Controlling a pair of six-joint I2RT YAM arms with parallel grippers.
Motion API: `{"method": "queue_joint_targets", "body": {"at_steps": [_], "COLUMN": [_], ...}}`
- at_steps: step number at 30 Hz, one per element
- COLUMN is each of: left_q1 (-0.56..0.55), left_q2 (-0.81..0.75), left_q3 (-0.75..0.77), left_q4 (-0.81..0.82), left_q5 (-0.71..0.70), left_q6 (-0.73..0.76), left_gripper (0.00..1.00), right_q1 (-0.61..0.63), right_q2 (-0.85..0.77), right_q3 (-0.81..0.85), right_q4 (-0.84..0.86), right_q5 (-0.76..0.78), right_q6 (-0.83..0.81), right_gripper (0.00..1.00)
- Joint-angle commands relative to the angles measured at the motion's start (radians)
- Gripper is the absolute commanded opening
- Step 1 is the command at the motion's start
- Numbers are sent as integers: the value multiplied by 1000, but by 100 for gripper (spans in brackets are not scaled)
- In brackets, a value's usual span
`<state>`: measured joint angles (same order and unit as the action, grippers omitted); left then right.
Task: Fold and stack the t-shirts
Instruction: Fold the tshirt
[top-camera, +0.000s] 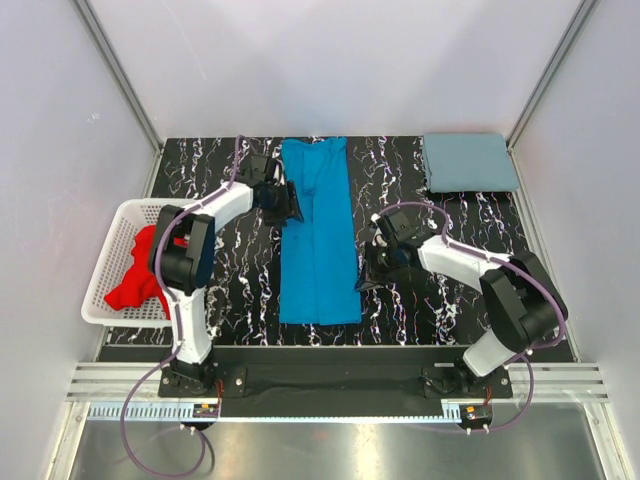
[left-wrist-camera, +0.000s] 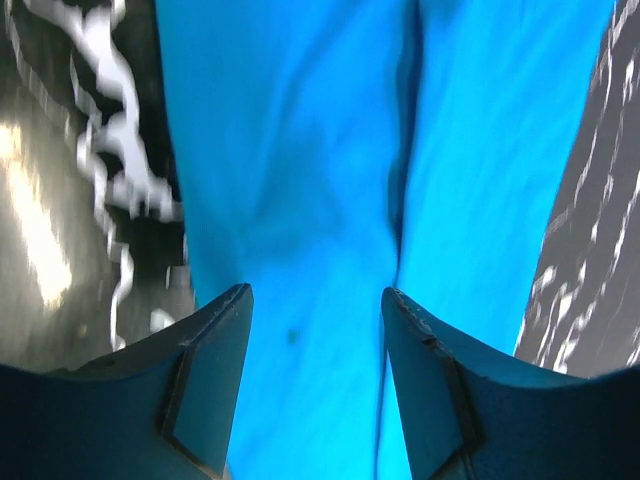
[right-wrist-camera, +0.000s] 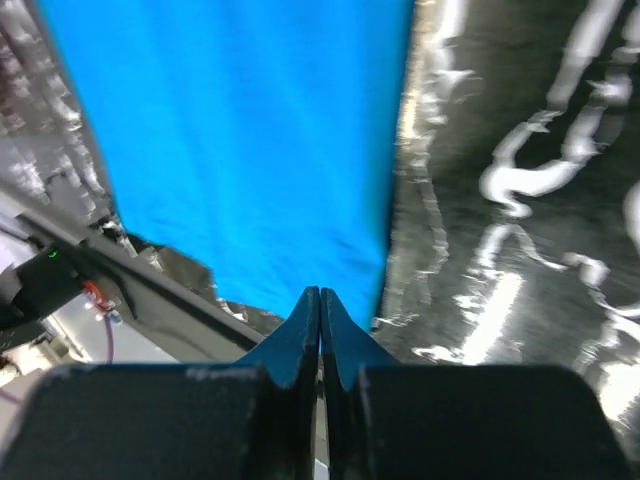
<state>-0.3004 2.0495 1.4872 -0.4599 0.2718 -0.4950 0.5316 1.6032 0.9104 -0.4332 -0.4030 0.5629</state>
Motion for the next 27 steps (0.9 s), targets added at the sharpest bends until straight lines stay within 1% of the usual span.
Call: {"method": "queue_joint_targets", "body": {"at_steps": [1,4,5,6,8,10,11,13,15,17,18,20,24,27], "left_q1": [-3,-8,-12,-20,-45,-62,-62,-63,-65,-72,-77,-100,-117,-134], "left_q2": [-132,-222,-244,-287,-325,-374,-391,-455,-524,-560,-589,-615,-669,-698], "left_q3": [-50,-160,-221,-252,-333,-393,-465,-560,-603,-640,-646,-668,-725,-760], "left_q4": [-34,-8,4,33,50,104,133,173,155,124,84,55,53,46], "left_q5": [-28,-23,-8,1,7,42,99,99,81,52,34,-18,9,-8], "left_q6": [56,59,49,44,24,-11,-29,-54,-45,-19,-10,7,-8,-10], "left_gripper": [60,60,60,60,60,60,60,60,60,61,61,62,63,64], "right_q1": [27,34,34,36,38,39,38,38,38,38,38,39,51,76], "right_q2": [-25,-37,-42,-45,-39,-32,-31,-37,-55,-72,-87,-101,-132,-123], "right_q3": [-74,-129,-142,-156,-165,-177,-185,-212,-223,-216,-194,-159,-134,-131], "right_q4": [103,137,148,155,163,156,149,142,133,108,94,56,63,89], "right_q5": [-86,-96,-96,-114,-128,-111,-102,-83,-68,-56,-48,-45,-72,-95], "right_q6": [51,71,77,74,72,68,68,65,60,55,48,48,80,100], "right_gripper": [5,5,5,5,5,5,5,5,5,5,6,6,6,6]}}
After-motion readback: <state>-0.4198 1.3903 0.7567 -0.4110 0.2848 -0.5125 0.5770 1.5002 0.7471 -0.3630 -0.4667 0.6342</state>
